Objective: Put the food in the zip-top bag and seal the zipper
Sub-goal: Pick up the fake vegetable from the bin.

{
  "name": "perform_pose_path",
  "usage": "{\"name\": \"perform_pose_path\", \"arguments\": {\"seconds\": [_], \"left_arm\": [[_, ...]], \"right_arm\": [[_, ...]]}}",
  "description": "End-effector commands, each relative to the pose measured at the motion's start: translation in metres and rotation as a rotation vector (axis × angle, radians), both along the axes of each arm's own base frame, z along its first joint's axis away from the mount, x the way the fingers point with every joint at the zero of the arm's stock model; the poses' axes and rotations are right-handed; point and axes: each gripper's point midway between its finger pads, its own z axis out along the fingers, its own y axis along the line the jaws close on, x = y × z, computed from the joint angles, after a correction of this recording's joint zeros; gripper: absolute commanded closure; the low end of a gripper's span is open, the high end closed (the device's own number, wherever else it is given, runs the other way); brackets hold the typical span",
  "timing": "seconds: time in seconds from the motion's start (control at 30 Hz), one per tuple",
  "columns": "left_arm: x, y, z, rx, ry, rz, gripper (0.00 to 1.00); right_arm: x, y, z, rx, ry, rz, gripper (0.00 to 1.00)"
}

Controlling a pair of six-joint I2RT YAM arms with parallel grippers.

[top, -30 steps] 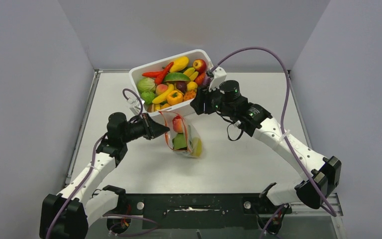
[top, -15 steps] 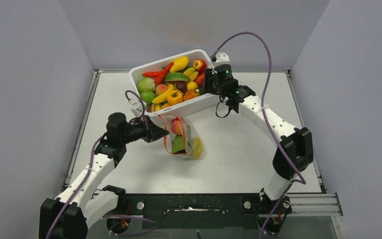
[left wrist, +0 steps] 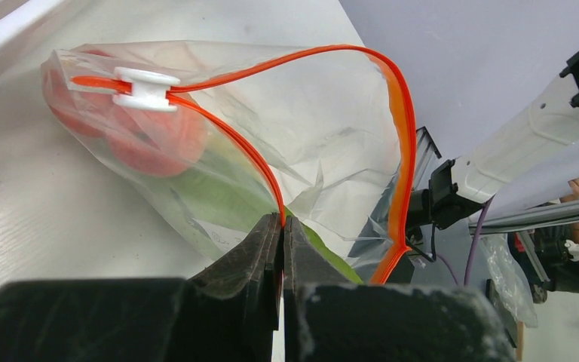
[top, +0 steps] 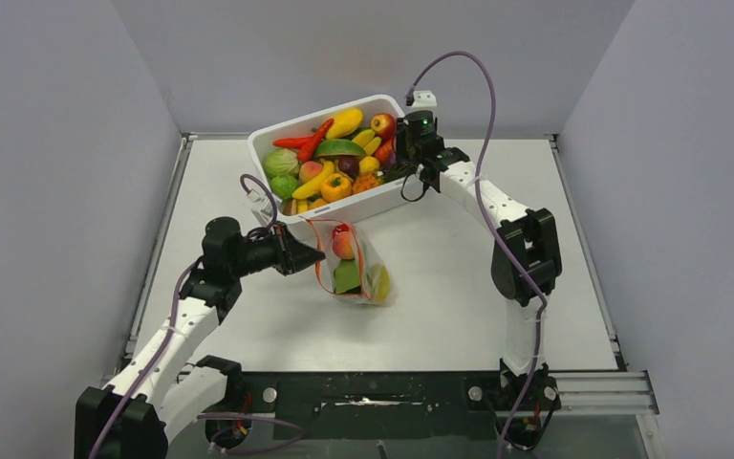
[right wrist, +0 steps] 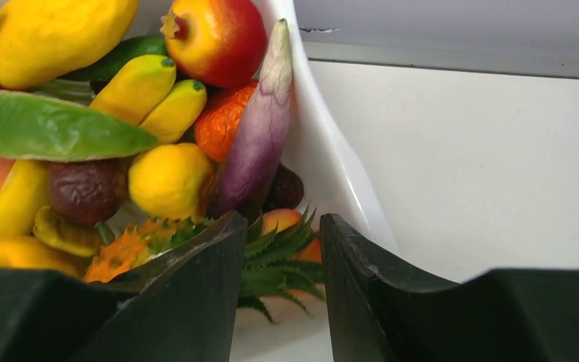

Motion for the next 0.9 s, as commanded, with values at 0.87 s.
{"name": "perform_pose_path", "arguments": {"seconds": [0.87], "left_arm": [[-0.002,0.006,0.035,-0.046,-0.137,-0.01,1.0]], "right_arm": [[0.081,0.009,-0.009,0.087,-0.129,-0.113,0.49]]}}
